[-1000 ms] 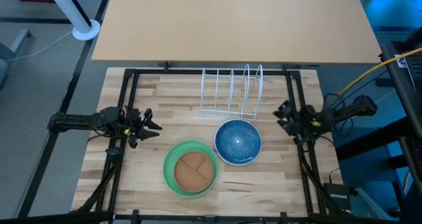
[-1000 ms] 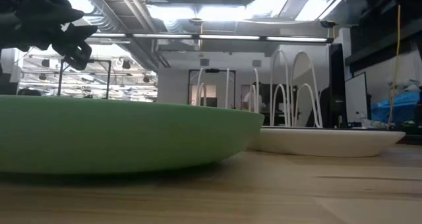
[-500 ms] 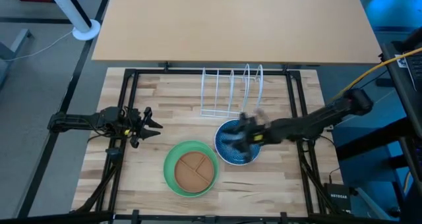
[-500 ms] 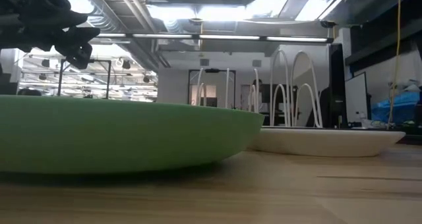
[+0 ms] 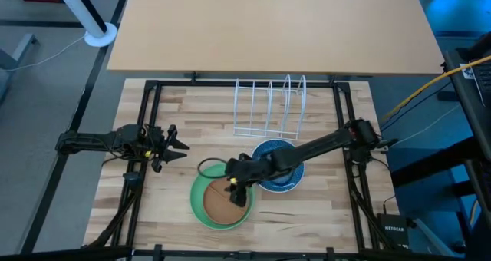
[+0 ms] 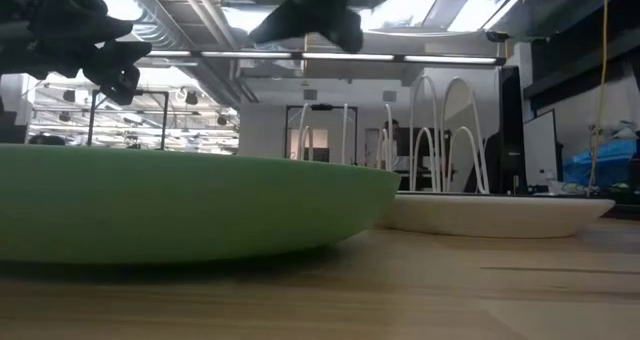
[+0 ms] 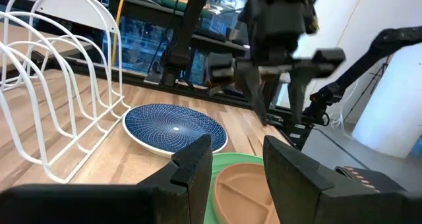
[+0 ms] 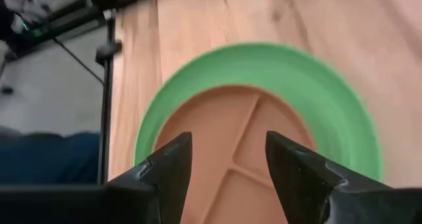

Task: Sort dishes
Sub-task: Put the brown plate in the dish rack

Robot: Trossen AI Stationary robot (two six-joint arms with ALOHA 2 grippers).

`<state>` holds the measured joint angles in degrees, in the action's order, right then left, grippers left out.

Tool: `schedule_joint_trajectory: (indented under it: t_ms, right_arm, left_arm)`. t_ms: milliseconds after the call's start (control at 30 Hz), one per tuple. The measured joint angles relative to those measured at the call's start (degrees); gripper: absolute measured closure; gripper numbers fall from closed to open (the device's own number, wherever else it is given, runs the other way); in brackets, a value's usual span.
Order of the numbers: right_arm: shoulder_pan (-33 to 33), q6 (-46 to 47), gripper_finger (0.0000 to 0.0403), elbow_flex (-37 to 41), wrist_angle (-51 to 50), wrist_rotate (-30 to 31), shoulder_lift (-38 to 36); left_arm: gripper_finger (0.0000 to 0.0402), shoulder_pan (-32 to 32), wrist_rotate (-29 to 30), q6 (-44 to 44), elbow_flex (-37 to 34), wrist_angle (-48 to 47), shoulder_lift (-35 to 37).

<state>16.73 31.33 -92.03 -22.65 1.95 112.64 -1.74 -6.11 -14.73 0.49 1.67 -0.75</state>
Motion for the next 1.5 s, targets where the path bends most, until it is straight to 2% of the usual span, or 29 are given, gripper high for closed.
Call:
schedule_joint_trajectory:
  t_ms: [300, 533, 800, 1200, 1333, 1500]
  right_arm:
    - [-2.3, 4.0, 0.0205, -2.8, -6.7, -4.3, 5.8]
    - [-3.6, 4.9, 0.0205, -2.8, -14.6, -4.4, 7.4]
    - [-4.1, 5.0, 0.0205, -2.8, -14.9, -7.6, 9.4]
    - [-4.0, 6.1, 0.0206, -2.8, -14.9, -8.1, 13.4]
    - [-4.0, 6.1, 0.0229, -2.8, -14.6, -8.6, 13.5]
    - [-4.1, 6.1, 0.0300, -2.8, -14.4, -9.1, 13.5]
  left_arm:
    - [0.0274, 0.0, 0.0, -3.1, 0.0, 0.0, 0.0]
    - [0.0274, 0.0, 0.0, -2.8, 0.0, 0.0, 0.0]
    - [0.0274, 0.0, 0.0, -2.7, 0.0, -0.1, 0.0]
    - [0.0274, 0.0, -0.1, -2.7, 0.0, -0.1, 0.0]
    - [0.0274, 0.0, -0.1, -2.7, 0.0, -0.1, 0.0]
    - [0.0274, 0.0, 0.0, -2.7, 0.0, -0.1, 0.0]
